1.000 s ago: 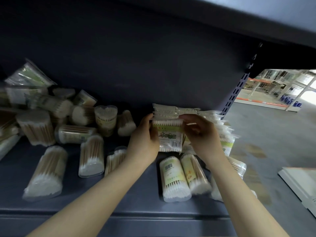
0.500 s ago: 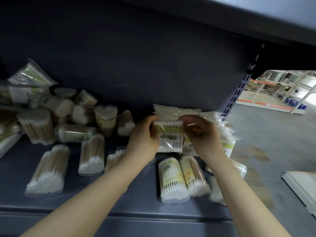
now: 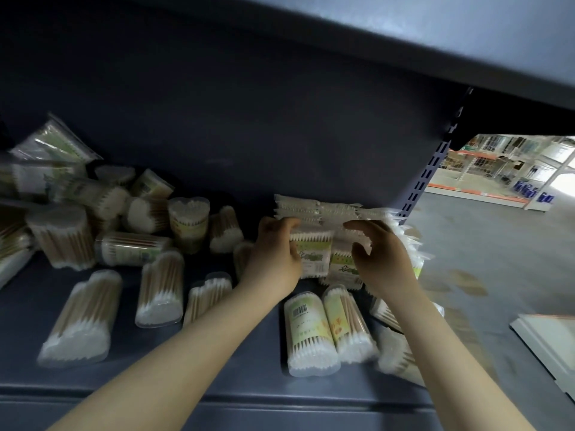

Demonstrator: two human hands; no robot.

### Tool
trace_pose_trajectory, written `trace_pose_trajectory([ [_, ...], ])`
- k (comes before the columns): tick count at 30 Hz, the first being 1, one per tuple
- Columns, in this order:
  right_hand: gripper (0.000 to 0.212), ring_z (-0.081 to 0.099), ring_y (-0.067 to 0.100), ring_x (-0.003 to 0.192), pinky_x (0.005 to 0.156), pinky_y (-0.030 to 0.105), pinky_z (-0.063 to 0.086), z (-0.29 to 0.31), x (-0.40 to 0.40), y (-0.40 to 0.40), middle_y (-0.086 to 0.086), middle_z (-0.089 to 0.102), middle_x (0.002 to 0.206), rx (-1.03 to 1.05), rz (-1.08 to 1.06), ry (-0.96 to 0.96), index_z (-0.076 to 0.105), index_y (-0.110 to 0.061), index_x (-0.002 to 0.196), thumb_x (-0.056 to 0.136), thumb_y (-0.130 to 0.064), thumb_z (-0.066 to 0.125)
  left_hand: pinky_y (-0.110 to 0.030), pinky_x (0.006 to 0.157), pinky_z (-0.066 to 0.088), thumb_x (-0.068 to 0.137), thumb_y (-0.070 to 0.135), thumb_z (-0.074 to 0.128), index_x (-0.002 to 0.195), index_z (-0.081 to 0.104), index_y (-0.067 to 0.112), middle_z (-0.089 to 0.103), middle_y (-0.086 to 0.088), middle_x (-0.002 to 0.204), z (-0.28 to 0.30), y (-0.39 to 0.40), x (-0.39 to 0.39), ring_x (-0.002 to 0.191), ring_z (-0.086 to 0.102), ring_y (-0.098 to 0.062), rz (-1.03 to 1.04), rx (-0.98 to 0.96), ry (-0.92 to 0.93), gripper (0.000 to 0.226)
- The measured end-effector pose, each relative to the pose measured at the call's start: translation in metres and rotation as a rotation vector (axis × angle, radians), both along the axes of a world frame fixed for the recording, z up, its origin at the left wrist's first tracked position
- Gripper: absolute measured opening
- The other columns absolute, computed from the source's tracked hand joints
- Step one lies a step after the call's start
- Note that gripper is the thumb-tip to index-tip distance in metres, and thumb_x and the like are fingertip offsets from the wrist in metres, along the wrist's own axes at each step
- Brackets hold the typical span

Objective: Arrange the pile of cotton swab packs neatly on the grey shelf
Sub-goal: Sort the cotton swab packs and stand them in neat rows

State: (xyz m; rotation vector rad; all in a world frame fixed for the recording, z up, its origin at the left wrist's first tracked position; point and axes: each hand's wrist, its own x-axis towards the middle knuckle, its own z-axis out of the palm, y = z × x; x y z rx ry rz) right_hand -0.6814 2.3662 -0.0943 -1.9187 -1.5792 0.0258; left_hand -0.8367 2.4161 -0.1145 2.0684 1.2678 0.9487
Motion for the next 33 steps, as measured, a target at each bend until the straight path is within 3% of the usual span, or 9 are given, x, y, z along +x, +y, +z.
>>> trace_pose_trajectory([
  [3, 0.052, 0.046, 0.018, 0.120, 0.087, 0.015, 0.030, -0.004, 0.002, 0.002, -0.001, 0.050, 0.132, -0.086, 0.015, -0.053, 0.053, -0.019, 0.126, 0.080, 0.005, 0.046, -0.011, 0.087, 0.033, 0.094, 0.006, 0.042, 0.134, 0.041, 0.016, 0.032, -0.005, 0.134, -0.005, 0.003, 0.000, 0.115, 0.046, -0.017, -0.005, -0.002, 0.066, 0.041],
  [5, 0.059, 0.043, 0.018, 0.124, 0.089, 0.016, 0.030, -0.005, 0.002, 0.002, -0.001, 0.048, 0.135, -0.117, 0.040, -0.056, 0.050, -0.019, 0.130, 0.077, 0.006, 0.048, -0.030, 0.098, 0.039, 0.093, 0.006, 0.045, 0.130, 0.046, 0.015, 0.036, -0.005, 0.129, -0.010, 0.006, -0.002, 0.114, 0.047, -0.020, -0.014, 0.009, 0.115, 0.039],
  [9, 0.069, 0.033, 0.017, 0.133, 0.101, 0.019, 0.027, -0.008, 0.001, 0.002, -0.002, 0.038, 0.144, -0.168, 0.062, -0.076, 0.044, -0.022, 0.135, 0.073, 0.009, 0.048, -0.042, 0.085, 0.047, 0.084, 0.005, 0.059, 0.116, 0.060, 0.010, 0.047, -0.008, 0.117, -0.014, 0.008, -0.007, 0.109, 0.048, -0.027, 0.020, 0.219, 0.254, 0.033],
  [12, 0.070, 0.029, 0.015, 0.136, 0.104, 0.018, 0.023, -0.010, 0.000, 0.003, -0.002, 0.036, 0.146, -0.174, 0.088, -0.102, 0.042, -0.021, 0.136, 0.073, 0.010, 0.049, -0.037, 0.058, 0.051, 0.057, 0.001, 0.081, 0.079, 0.068, 0.005, 0.056, -0.012, 0.086, -0.013, 0.007, -0.006, 0.078, 0.058, -0.034, 0.035, 0.407, 0.301, 0.026],
  [14, 0.071, 0.030, 0.015, 0.136, 0.104, 0.017, 0.022, -0.011, -0.001, 0.004, -0.002, 0.036, 0.146, -0.173, 0.094, -0.111, 0.041, -0.020, 0.137, 0.073, 0.009, 0.050, -0.035, 0.052, 0.048, 0.045, 0.003, 0.086, 0.070, 0.066, 0.007, 0.056, -0.011, 0.077, -0.012, 0.007, -0.006, 0.068, 0.057, -0.032, 0.028, 0.442, 0.345, 0.032],
  [18, 0.071, 0.026, 0.013, 0.136, 0.105, 0.016, 0.017, -0.014, -0.001, 0.006, -0.004, 0.033, 0.148, -0.175, 0.109, -0.138, 0.039, -0.019, 0.139, 0.073, 0.006, 0.051, -0.037, 0.057, 0.047, 0.046, 0.008, 0.087, 0.075, 0.065, 0.008, 0.056, -0.011, 0.080, -0.015, 0.010, -0.007, 0.071, 0.057, -0.033, 0.060, 0.420, 0.383, 0.036],
  [22, 0.073, 0.026, 0.012, 0.137, 0.105, 0.016, 0.017, -0.016, 0.000, 0.008, -0.004, 0.032, 0.148, -0.180, 0.117, -0.153, 0.038, -0.018, 0.139, 0.072, 0.006, 0.052, -0.035, 0.079, 0.039, 0.080, 0.017, 0.068, 0.104, 0.059, 0.012, 0.049, -0.008, 0.108, -0.014, 0.011, -0.010, 0.101, 0.048, -0.028, 0.098, 0.409, 0.394, 0.026],
  [27, 0.074, 0.025, 0.012, 0.136, 0.104, 0.015, 0.016, -0.018, 0.001, 0.009, -0.005, 0.031, 0.148, -0.190, 0.123, -0.157, 0.036, -0.020, 0.140, 0.072, 0.005, 0.054, -0.036, 0.051, 0.046, 0.048, 0.002, 0.085, 0.076, 0.062, 0.007, 0.053, -0.013, 0.080, -0.017, 0.014, -0.008, 0.068, 0.055, -0.033, 0.045, 0.434, 0.389, 0.037],
  [33, 0.075, 0.026, 0.014, 0.135, 0.099, 0.013, 0.016, -0.018, 0.003, 0.009, -0.005, 0.031, 0.147, -0.197, 0.125, -0.149, 0.037, -0.020, 0.139, 0.071, 0.005, 0.055, -0.031, 0.045, 0.045, 0.044, 0.001, 0.085, 0.073, 0.062, 0.008, 0.053, -0.012, 0.077, -0.018, 0.012, -0.007, 0.065, 0.055, -0.032, 0.021, 0.428, 0.379, 0.038],
])
